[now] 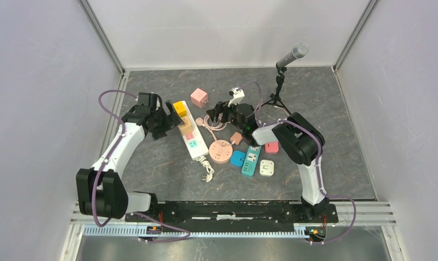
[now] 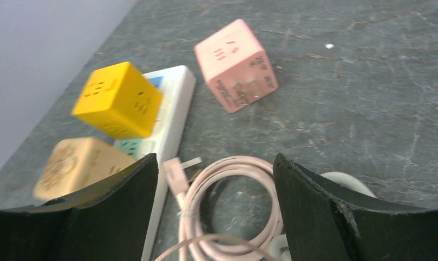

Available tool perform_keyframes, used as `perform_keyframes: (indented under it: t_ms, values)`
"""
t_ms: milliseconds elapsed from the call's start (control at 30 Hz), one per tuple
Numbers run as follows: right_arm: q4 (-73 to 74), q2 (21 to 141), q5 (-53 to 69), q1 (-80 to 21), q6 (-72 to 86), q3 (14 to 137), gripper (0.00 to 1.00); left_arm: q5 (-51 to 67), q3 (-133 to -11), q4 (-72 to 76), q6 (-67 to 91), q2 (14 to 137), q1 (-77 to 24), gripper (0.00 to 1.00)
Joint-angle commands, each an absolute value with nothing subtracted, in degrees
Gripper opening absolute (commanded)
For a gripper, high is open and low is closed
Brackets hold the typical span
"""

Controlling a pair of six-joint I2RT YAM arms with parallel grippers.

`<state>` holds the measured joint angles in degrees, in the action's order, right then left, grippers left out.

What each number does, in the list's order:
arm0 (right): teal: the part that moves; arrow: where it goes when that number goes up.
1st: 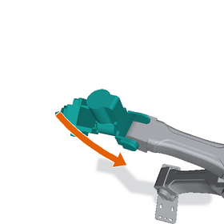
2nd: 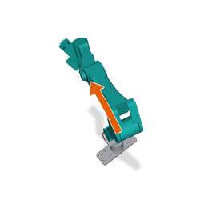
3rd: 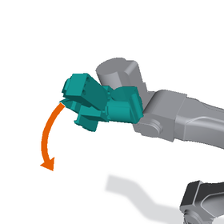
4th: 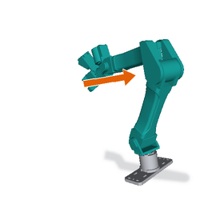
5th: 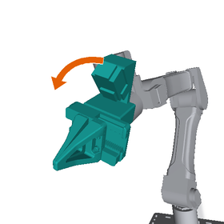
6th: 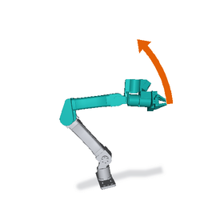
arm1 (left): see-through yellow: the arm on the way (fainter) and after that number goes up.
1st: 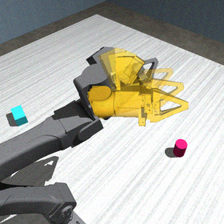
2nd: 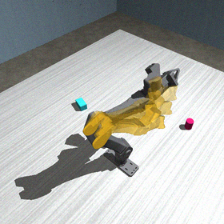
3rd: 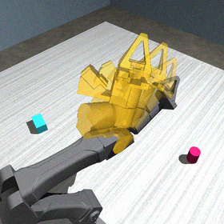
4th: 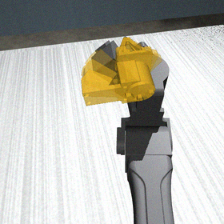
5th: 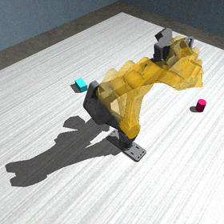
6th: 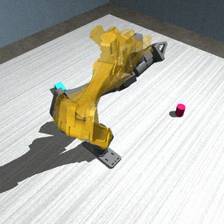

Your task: Pull the plug off the socket

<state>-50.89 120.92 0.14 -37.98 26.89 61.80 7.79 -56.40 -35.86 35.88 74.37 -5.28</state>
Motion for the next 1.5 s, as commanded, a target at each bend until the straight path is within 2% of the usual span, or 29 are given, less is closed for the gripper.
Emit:
perform_keyframes:
  t_ms: [0, 200, 433, 567, 667, 733, 833, 1000, 1133, 1367, 1467]
  values:
    - [-66.17, 114.67, 8.82, -37.97, 27.05, 56.56, 0.82, 0.90, -60.14, -33.35, 35.42, 76.82, -8.70, 1.00]
    - [-68.82, 107.22, 14.06, -40.03, 30.16, 48.22, 0.75, -6.22, -63.44, -33.39, 36.15, 81.13, -14.63, 1.00]
    - [-59.04, 101.69, 9.95, -43.25, 28.98, 44.89, 0.71, -10.33, -67.93, -34.27, 39.33, 87.45, -17.03, 1.00]
    - [-59.69, 105.05, 14.20, -44.59, 28.42, 46.15, 0.54, -11.86, -69.77, -35.24, 40.40, 90.22, -17.48, 0.99]
    - [-60.35, 106.61, 13.34, -45.67, 27.44, 45.30, 0.38, -12.99, -70.14, -35.44, 40.88, 91.88, -17.51, 0.93]
    - [-60.16, 107.77, 13.57, -46.01, 26.95, 45.39, 0.33, -12.62, -70.30, -35.18, 40.91, 92.78, -17.57, 0.90]
    - [-56.25, 109.15, 11.94, -46.45, 26.37, 47.17, 0.32, -11.10, -70.88, -35.24, 40.81, 94.20, -17.65, 0.86]
    - [-49.46, 111.36, 8.62, -47.79, 26.22, 50.74, 0.41, -10.27, -70.80, -35.28, 40.96, 95.35, -17.83, 0.80]
    - [-45.23, 112.19, 6.56, -49.23, 26.37, 52.95, 0.42, -9.94, -71.57, -36.35, 40.80, 96.68, -18.08, 0.74]
    - [-41.92, 114.16, 0.50, -52.01, 27.14, 53.50, 0.42, -14.92, -74.80, -41.74, 38.83, 99.21, -18.98, 0.74]
    - [-40.16, 114.71, -2.33, -52.88, 24.44, 54.40, 0.44, -14.78, -74.65, -41.75, 38.68, 99.64, -18.93, 0.71]
